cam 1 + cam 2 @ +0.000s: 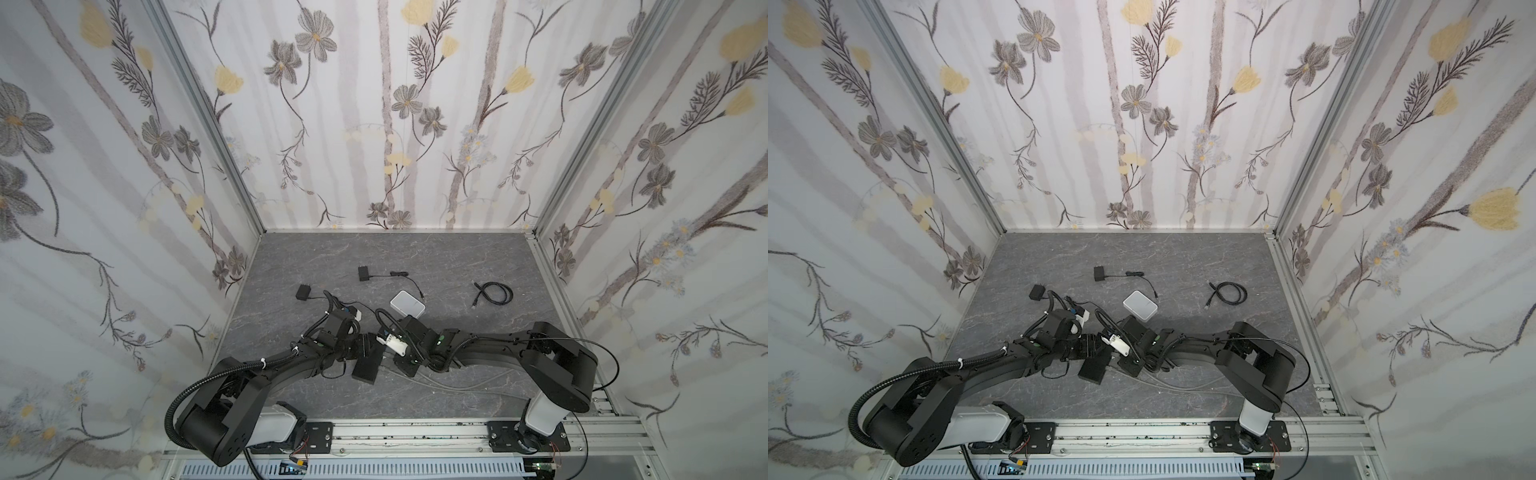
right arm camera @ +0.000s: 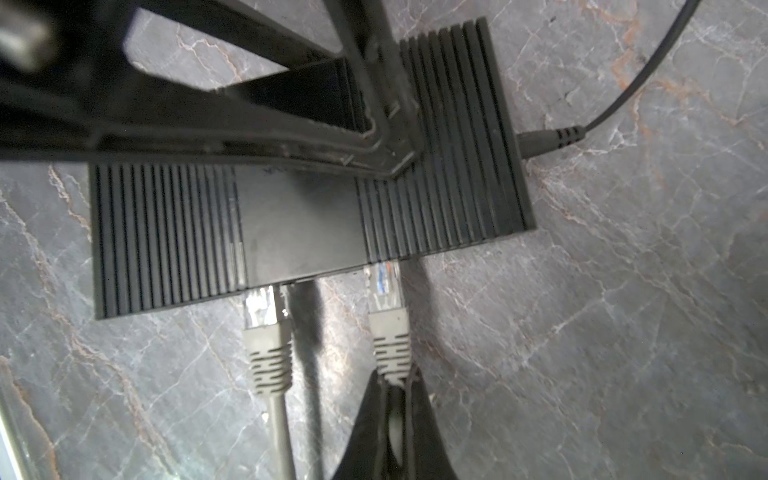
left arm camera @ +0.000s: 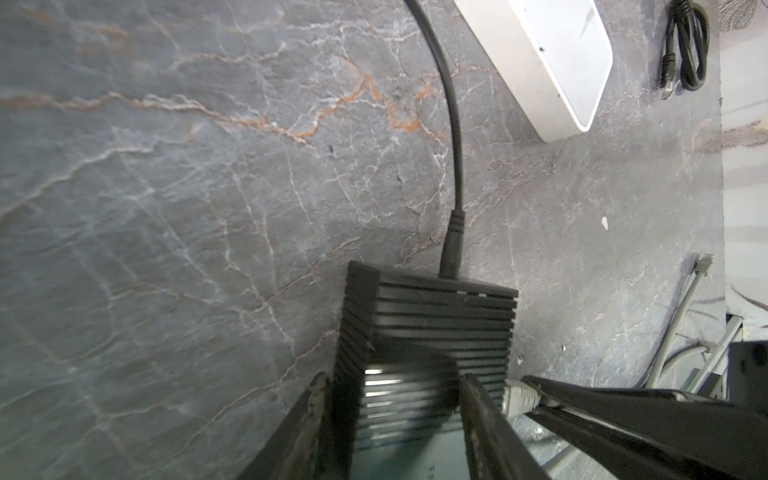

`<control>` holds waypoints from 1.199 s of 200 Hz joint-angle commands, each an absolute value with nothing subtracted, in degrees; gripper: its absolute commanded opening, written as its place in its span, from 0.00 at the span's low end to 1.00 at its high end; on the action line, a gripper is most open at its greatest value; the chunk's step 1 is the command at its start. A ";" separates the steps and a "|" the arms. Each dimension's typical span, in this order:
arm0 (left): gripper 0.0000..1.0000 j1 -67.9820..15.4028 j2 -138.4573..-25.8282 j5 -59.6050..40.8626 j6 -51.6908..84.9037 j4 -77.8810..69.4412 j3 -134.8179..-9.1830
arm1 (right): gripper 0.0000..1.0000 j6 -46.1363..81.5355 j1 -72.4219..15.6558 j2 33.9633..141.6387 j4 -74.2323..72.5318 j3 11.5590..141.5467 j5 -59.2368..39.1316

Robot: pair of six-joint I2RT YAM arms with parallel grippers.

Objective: Insert the plug into the switch port
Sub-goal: 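Carry the grey plug to the switch port while the left lowers onto the switch, then push the grey plug into the switch port while the left holds the switch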

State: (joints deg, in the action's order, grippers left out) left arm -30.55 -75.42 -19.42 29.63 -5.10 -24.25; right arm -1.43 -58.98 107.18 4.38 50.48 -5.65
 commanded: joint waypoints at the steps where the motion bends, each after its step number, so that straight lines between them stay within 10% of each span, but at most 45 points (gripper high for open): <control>1: 0.50 -31.00 -75.23 -30.96 29.76 -9.79 -23.86 | 0.00 -4.00 -59.06 107.30 -10.41 50.58 -8.50; 240: 0.48 -34.96 -78.40 -40.15 33.94 -21.86 -21.12 | 0.00 -4.50 -55.56 111.17 -15.01 58.61 -18.02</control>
State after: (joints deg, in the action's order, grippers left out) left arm -33.04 -78.02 -19.22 30.68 -15.57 -21.56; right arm -3.88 -55.61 110.24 13.26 57.01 -6.55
